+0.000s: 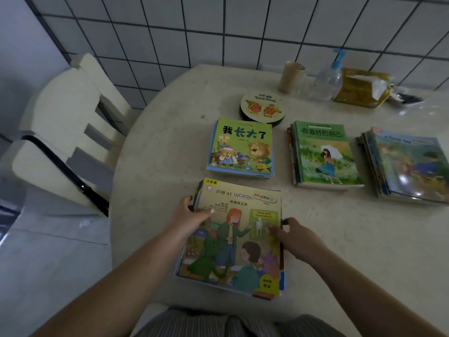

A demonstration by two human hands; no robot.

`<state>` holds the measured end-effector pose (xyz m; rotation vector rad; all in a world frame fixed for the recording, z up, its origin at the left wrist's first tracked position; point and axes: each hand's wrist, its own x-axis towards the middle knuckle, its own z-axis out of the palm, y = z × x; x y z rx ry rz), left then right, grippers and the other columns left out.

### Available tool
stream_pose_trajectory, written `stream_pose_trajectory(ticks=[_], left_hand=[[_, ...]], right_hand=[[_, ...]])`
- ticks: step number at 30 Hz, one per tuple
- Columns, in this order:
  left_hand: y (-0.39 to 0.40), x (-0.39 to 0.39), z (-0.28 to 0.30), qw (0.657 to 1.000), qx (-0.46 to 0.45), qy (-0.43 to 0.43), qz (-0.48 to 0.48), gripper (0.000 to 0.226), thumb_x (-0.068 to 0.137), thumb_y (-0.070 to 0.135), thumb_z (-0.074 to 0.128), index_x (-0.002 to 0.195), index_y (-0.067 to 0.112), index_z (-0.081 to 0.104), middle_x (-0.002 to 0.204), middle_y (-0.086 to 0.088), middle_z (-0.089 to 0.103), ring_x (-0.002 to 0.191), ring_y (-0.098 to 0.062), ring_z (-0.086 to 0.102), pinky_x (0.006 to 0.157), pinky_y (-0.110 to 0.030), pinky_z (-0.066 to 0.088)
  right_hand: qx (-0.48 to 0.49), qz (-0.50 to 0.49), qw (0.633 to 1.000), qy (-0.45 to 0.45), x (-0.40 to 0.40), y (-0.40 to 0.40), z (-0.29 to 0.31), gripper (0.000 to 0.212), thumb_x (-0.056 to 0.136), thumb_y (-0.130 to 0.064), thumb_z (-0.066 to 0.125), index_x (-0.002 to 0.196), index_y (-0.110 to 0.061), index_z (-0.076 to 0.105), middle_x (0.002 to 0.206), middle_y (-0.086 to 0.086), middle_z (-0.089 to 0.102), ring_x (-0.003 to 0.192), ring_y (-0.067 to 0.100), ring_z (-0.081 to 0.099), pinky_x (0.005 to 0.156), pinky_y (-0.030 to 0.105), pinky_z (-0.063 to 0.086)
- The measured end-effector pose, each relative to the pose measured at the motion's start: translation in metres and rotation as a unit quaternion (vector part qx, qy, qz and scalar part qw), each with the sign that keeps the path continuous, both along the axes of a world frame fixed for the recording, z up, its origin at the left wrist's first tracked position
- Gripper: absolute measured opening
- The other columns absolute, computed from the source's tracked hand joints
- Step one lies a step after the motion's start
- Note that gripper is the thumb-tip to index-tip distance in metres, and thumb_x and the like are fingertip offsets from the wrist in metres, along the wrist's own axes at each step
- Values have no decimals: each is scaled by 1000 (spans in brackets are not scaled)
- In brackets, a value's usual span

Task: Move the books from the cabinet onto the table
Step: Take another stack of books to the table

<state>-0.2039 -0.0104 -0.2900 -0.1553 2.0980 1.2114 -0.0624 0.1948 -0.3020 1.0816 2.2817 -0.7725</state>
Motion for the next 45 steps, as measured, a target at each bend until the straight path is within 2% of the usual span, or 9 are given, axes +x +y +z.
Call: stream_pose_trajectory(ticks=[3, 6, 8, 12, 15, 18, 22, 35, 45], left_hand=[[-6, 9, 11, 999, 24, 22, 33, 74, 82, 20, 71, 143, 10, 30, 143, -12, 43, 119, -23, 49, 84, -32, 41], [-14, 27, 18, 994, 42, 60, 75, 72, 82, 23, 71, 142, 11, 34, 142, -12, 43, 126, -24, 46, 93, -32, 41], [-20, 45, 20, 988, 64, 75, 121, 64, 82, 21, 71, 138, 12, 40, 137, -12, 48, 121, -24, 50, 92, -34, 45], [-36, 86, 25, 973, 88, 90, 193, 50, 84, 16, 68, 129, 7, 49, 120, -11, 58, 103, -21, 57, 66, -23, 48], [-54, 121, 25, 958, 99, 85, 256, 43, 86, 9, 65, 126, 1, 51, 100, -5, 62, 95, -20, 60, 65, -20, 45], [-75, 153, 28, 942, 116, 78, 305, 38, 88, 8, 62, 125, 5, 53, 98, -1, 63, 76, -3, 60, 63, -18, 45], [-116, 204, 33, 920, 102, 79, 369, 46, 83, 21, 70, 126, 16, 54, 111, 2, 65, 99, -11, 61, 88, -32, 49], [-243, 458, 36, 804, 96, 117, 574, 44, 86, 20, 66, 128, 16, 51, 115, -1, 62, 109, -19, 59, 96, -39, 47], [-285, 708, 30, 632, 86, 125, 760, 40, 86, 20, 66, 123, 19, 52, 118, -3, 63, 111, -18, 58, 97, -39, 45]], right_hand=[[6, 9, 997, 77, 7, 4, 6, 72, 84, -58, 53, 142, -20, 31, 133, 10, 54, 116, 25, 56, 89, 38, 49], [20, 47, 979, 199, 11, 2, 19, 64, 86, -40, 60, 141, -20, 35, 142, 9, 42, 129, 24, 43, 101, 36, 39], [20, 83, 960, 267, 12, -2, 30, 58, 87, -30, 62, 139, -18, 39, 141, 7, 41, 128, 21, 41, 97, 27, 36], [-26, 150, 932, 330, 17, -21, 43, 50, 88, -26, 61, 134, -21, 44, 137, 2, 42, 121, 20, 48, 88, 21, 34], [-85, 197, 920, 327, 20, -44, 47, 43, 89, -27, 59, 131, -24, 48, 133, 0, 46, 124, 16, 46, 93, 27, 39], [-146, 243, 907, 312, 23, -68, 49, 39, 90, -26, 59, 127, -19, 51, 122, -1, 52, 120, 15, 50, 90, 25, 38], [-178, 324, 883, 289, 36, -113, 51, 42, 88, -26, 61, 128, -16, 52, 127, 4, 56, 120, 17, 52, 101, 34, 41], [-265, 593, 722, 239, 177, -300, 63, 45, 89, -32, 60, 130, -17, 49, 129, 4, 55, 116, 13, 53, 99, 29, 45], [-321, 741, 572, 147, 372, -432, 58, 45, 89, -33, 60, 131, -19, 48, 132, 2, 54, 117, 10, 51, 95, 22, 38]])
